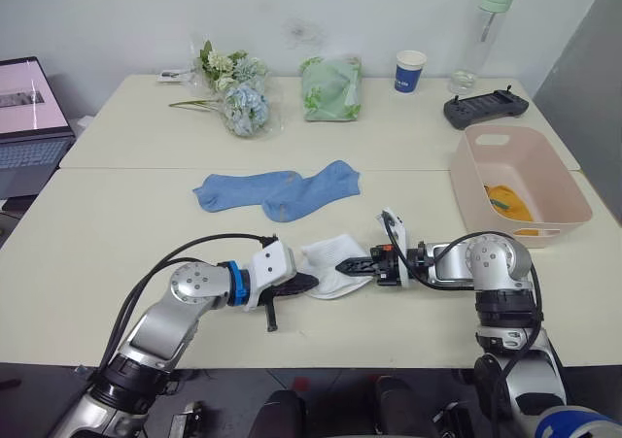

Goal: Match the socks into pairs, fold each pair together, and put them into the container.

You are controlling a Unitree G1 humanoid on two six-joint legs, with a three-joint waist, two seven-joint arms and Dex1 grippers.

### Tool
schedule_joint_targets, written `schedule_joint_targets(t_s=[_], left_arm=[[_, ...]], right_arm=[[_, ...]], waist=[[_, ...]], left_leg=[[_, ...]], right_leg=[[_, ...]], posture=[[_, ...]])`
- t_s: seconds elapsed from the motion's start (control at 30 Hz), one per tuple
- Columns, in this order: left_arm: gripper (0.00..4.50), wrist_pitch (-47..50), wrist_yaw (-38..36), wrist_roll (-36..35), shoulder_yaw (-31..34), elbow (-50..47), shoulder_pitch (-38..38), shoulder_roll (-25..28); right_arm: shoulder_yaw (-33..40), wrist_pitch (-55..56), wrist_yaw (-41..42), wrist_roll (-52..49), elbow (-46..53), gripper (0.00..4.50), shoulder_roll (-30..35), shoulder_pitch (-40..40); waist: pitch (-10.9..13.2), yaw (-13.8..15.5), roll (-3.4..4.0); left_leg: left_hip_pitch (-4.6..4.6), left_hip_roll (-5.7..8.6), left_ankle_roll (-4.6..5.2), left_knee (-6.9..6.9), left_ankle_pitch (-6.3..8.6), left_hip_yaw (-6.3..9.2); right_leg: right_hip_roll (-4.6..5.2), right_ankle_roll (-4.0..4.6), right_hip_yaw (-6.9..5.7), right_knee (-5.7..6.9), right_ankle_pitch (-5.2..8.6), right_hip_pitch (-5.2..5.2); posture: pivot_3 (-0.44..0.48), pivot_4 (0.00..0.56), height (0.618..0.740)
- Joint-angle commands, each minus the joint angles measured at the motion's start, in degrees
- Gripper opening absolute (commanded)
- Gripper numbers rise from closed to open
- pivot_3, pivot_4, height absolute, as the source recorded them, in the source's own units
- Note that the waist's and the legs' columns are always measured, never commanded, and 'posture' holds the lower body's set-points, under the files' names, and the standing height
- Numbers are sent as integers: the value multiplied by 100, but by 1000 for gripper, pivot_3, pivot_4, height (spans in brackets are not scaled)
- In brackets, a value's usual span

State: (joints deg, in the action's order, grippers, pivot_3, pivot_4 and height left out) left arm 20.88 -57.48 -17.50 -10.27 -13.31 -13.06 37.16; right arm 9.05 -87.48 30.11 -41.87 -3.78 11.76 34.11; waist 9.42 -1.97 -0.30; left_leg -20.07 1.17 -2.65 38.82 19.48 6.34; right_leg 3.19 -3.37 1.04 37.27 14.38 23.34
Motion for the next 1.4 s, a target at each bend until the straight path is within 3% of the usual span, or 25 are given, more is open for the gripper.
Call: schedule_joint_targets(t_s=[0.03,0.1,0.23,0.43,0.6,0.7,0.87,1.03,1.23,1.4], left_arm=[[880,1094,125,-1285,859,-687,-389,15],[1429,1672,241,-1798,1175,-842,-732,89],[2673,2093,476,-2009,1277,-815,-1395,93],[4443,1999,714,-1756,839,-135,-3061,-523],[4481,1666,866,-1410,577,408,-3749,-1036],[4481,1379,1116,-1053,326,919,-4269,-1537],[4481,1194,1099,-938,149,1131,-4550,-2094],[4481,1205,1217,-856,-73,879,-4293,-2498],[4481,1438,1265,-724,-273,667,-3961,-2495],[4500,1472,1293,-744,-198,577,-3901,-2470]], right_arm=[[220,296,236,-278,769,0,362,50],[329,424,192,-281,1065,0,547,152],[522,690,69,-251,1364,0,834,481],[200,2193,428,721,1288,0,2595,1278],[-364,3966,843,1964,380,0,3887,1747],[-1074,5883,1167,3349,-523,0,4799,1855],[-2130,8378,1334,5159,-1925,0,5547,1872],[-2615,9568,1360,5932,-2869,0,5327,1713],[-2814,9823,1917,6166,-3524,0,4822,1734],[-2725,9671,2633,6119,-3559,1581,4813,1924]], waist=[[2,9,0],[2,14,0],[3,-5,2],[8,37,3],[9,-1,1],[12,8,0],[11,3,0],[12,-41,1],[12,-52,3],[12,-13,3]], left_leg=[[-2,0,0,1,0,1],[-7,1,0,4,0,7],[-1,1,0,3,0,3],[-13,8,-17,10,-11,5],[-49,11,-24,5,-14,-9],[-71,13,-26,11,-15,-15],[-78,12,-27,13,-16,-30],[-75,11,-29,12,-18,-60],[-68,13,-33,15,-20,-81],[-66,18,-32,19,-20,-99]], right_leg=[[0,0,-1,0,0,0],[0,0,-8,-2,0,0],[-1,-1,-6,-2,0,-4],[1,-2,-10,-15,0,-4],[9,-7,-6,-36,3,20],[13,-7,-4,-23,3,46],[13,-11,8,-20,-2,61],[13,-12,36,-13,-2,76],[11,-21,67,-6,-10,78],[11,-35,91,-15,-19,80]], posture=[[0,150,740],[0,150,740],[0,150,740],[0,150,740],[0,150,740],[0,150,740],[0,150,740],[0,150,740],[0,150,740],[0,150,740]])
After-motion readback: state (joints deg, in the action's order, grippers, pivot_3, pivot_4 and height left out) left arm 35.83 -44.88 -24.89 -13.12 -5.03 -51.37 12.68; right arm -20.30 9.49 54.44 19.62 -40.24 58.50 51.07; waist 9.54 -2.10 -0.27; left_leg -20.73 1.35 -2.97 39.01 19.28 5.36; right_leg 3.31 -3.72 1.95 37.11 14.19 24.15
